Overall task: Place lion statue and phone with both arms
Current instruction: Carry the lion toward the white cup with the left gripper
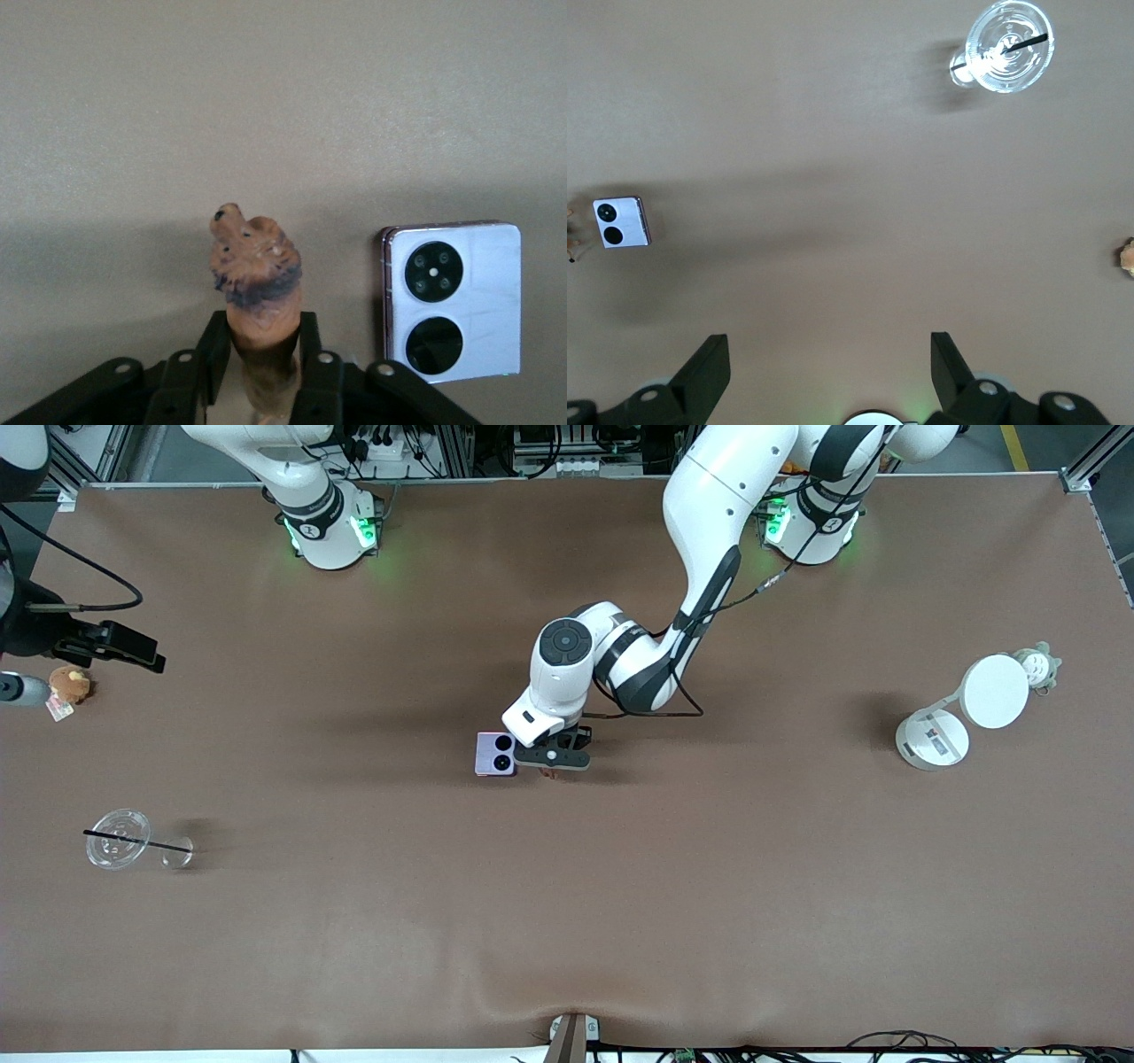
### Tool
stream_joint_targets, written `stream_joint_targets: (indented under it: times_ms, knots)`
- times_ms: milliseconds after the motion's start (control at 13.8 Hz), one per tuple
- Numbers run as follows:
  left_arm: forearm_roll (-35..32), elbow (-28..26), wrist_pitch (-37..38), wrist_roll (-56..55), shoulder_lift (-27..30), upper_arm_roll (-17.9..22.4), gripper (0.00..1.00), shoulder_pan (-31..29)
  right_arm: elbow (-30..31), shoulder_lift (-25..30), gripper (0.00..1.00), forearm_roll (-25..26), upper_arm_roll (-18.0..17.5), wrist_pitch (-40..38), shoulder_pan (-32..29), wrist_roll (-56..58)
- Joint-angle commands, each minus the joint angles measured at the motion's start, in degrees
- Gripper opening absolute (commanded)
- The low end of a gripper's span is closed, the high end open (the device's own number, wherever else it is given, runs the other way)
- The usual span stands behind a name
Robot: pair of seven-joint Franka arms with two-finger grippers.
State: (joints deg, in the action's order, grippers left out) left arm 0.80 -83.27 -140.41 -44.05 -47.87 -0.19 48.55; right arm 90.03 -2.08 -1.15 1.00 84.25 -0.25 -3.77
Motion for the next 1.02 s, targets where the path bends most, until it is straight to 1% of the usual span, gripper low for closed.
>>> stream_joint_targets:
  times_ms: [0, 73, 218, 291, 436, 726, 799, 872, 944]
  knots:
    - [-1.2, 0.9, 0.1, -0.2, 0.7, 0.6, 0.00, 0.0, 0.4, -0.2, 1.00, 0.3, -0.2, 0.4, 0.5, -0.4]
    - [-1.2, 0.7, 0.7, -0.2, 1.5, 0.6, 0.00, -0.6, 0.4, -0.2, 1.00, 0.2, -0.2, 0.4, 0.7, -0.5]
    - [-1.2, -0.1, 4.9, -0.1, 5.0, 0.5, 0.00, -2.8, 0.4, -0.3, 1.00, 0.2, -0.2, 0.6, 1.4, -0.5]
    - [-1.3, -1.8, 6.7, 0.3, 7.3, 0.6, 0.00, -3.4, 0.4, -0.6, 1.00, 0.2, -0.2, 0.7, 1.7, -0.5]
    - [-1.3, -8.8, 6.9, 2.0, 13.6, 0.5, 0.00, -5.9, 0.4, -0.9, 1.00, 0.2, -0.2, 0.7, 1.7, -0.5]
    - [-1.3, -26.0, 5.4, 11.2, 28.2, 0.3, 0.00, -13.6, 0.4, -1.1, 1.00, 0.2, -0.2, 0.8, 3.1, -2.1]
    - [-1.2, -29.7, 4.7, 14.1, 30.9, 0.1, 0.00, -15.9, 0.4, -1.5, 1.00, 0.2, -0.2, 1.2, 3.7, -3.2]
    - [-1.2, -32.6, 4.4, 16.0, 32.4, 0.0, 0.00, -17.9, 0.4, -2.2, 1.00, 0.2, -0.2, 1.7, 4.6, -4.0]
    - [-1.2, -35.6, 2.4, 17.3, 32.9, 0.1, 0.00, -19.0, 0.4, -3.0, 1.00, 0.1, -0.2, 2.2, 5.6, -4.8]
